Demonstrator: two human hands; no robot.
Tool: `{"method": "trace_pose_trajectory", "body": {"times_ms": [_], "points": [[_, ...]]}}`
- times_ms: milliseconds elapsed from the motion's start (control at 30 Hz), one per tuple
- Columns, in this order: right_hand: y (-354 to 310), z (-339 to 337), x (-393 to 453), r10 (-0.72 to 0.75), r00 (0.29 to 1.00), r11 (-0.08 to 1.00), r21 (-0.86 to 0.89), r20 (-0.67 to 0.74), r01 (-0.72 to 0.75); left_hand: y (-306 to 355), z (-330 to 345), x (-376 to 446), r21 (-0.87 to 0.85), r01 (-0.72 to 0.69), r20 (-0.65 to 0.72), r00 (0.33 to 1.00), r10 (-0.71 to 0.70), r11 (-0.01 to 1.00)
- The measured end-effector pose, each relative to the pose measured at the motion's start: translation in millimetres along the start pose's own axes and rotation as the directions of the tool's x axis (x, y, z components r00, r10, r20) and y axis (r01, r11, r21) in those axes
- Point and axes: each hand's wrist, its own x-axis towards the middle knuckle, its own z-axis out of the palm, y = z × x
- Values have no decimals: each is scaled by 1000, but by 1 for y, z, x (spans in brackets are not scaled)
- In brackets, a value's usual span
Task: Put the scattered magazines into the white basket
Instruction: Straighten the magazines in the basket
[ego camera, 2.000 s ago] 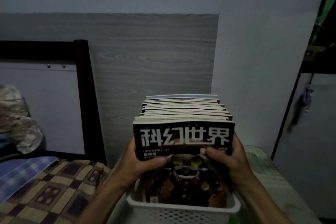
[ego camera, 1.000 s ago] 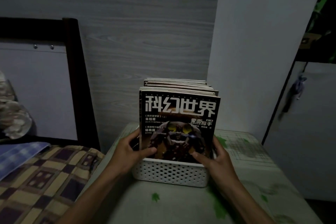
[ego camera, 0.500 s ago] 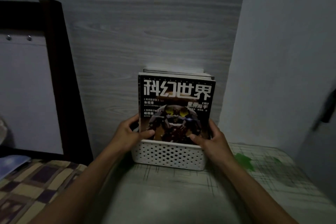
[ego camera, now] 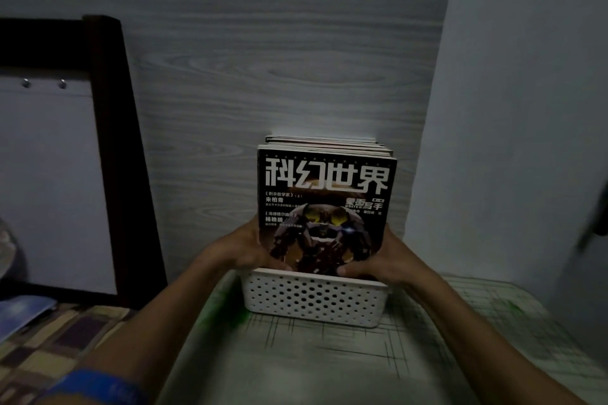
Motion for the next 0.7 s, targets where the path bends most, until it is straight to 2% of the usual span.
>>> {"method": "trace_pose_trajectory", "body": {"times_ms": [100,200,333,500,633,700], "points": [[4,0,-6,-58,997,995,-84,-46,53,-4,4,-3,-48,-53,-60,997,50,997],[4,1,-6,-105,994,991,-93,-42,101,-8,3,-2,-82,-74,-106,992,65,994],[4,1,4,-50,999,993,-104,-9,49,-8,1,2,-20,-78,-66,995,76,997],[3,-1,7,62,998,996,-68,-3,-62,-5,-13,3,91,-17,121,993,6,996],[6,-2,7,17,999,998,-57,28,-16,-7,-9,5,92,0,71,997,-6,996],[6,-3,4,28,999,993,-113,16,-26,-5,-6,5,83,6,39,999,-9,997]]}}
